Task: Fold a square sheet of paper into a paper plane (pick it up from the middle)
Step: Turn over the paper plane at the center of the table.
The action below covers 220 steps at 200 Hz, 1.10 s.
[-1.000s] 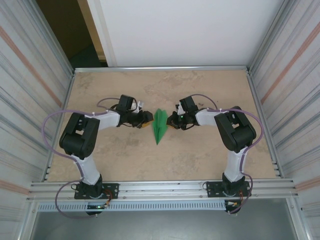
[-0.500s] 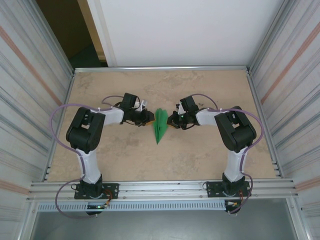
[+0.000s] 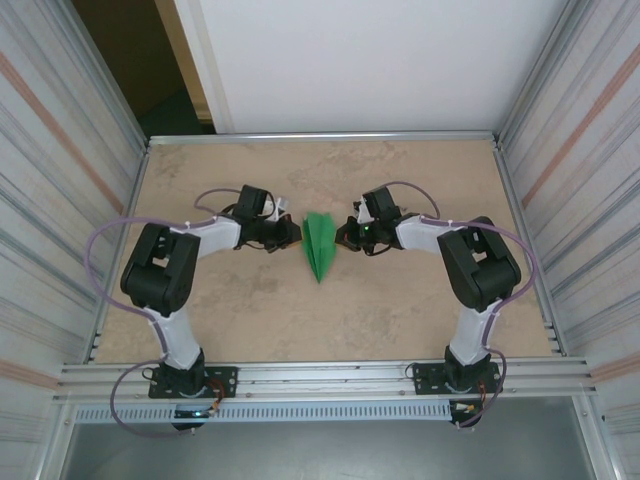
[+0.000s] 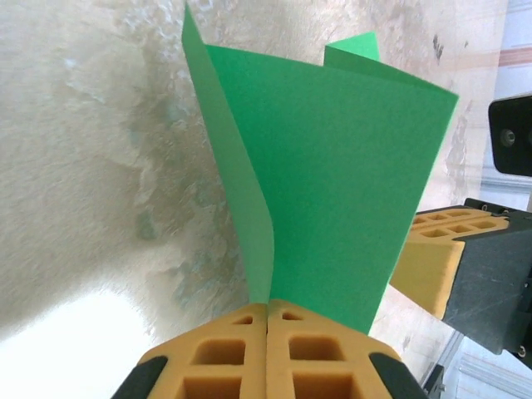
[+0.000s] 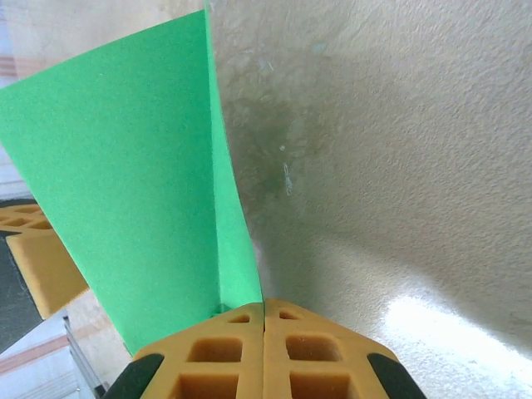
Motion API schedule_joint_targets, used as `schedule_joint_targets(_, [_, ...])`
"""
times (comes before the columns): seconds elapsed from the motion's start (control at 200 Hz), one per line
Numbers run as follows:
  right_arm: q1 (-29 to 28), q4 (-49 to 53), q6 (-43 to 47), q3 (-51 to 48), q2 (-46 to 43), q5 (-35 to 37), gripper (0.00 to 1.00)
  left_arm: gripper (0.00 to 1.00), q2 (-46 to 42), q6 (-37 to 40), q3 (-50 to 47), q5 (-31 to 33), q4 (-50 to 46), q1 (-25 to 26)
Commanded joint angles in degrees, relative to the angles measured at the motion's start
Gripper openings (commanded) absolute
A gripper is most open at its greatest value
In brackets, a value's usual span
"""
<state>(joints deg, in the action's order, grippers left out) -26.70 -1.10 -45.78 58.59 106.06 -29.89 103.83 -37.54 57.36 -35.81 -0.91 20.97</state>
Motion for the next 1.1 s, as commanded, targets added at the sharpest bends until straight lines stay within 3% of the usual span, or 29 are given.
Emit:
schedule_joint_targets(0.0, [0.5,1.0,1.2,-0.2,-1.5,0.9,0.06,0.02,-2.7,-0.7,-2.3,2.9,0.7,-0.2])
schedule_joint_targets(0.175, [0.4,0.9,1.0,-0.8,-0.1,2.3,0.06,0.02,-2.9,-2.2,-5.1,5.2,3.0,-0.3])
schedule_joint_targets(0.576, [-1.0,4.2,-0.6,-1.0,0.7,5.3,0.14,0.02,-1.6,-4.5,-7.7,3.4,8.2,-0.3])
schedule_joint_targets(0.797, [-1.4,8.9,-0.6,-0.1,-5.5,10.4,0.38,0.02,-1.9,-4.4,-8.0,3.6,8.3,-0.3])
schedule_joint_targets(1.097, [-11.2,17.9,1.9,4.5,-7.6,19.3,0.50,0.03,-1.9,-5.2,-7.8,3.3,8.7,-0.3])
